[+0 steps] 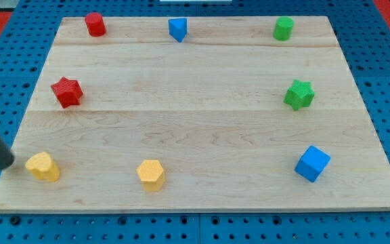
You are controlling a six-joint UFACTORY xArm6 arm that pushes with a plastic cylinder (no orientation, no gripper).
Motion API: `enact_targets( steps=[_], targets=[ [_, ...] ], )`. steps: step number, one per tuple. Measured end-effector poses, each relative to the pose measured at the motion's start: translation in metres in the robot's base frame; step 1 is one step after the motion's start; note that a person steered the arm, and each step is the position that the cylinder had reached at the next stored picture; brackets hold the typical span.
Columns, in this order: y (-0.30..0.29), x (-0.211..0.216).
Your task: Push the yellow heart towards the red star
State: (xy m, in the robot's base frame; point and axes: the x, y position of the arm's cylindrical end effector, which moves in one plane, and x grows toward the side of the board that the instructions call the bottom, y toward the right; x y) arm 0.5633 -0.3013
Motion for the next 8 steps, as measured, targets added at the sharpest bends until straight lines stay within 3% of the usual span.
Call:
enact_targets(
  steps=[1,2,3,4,5,7,8],
  targets=[
    [-0.002,0.012],
    [0.056,0.023],
    [0.083,0.002],
    [0.080,-0.041],
    [0.052,-0.040],
    [0.055,-0.088],
    [0.044,-0.089]
  ],
)
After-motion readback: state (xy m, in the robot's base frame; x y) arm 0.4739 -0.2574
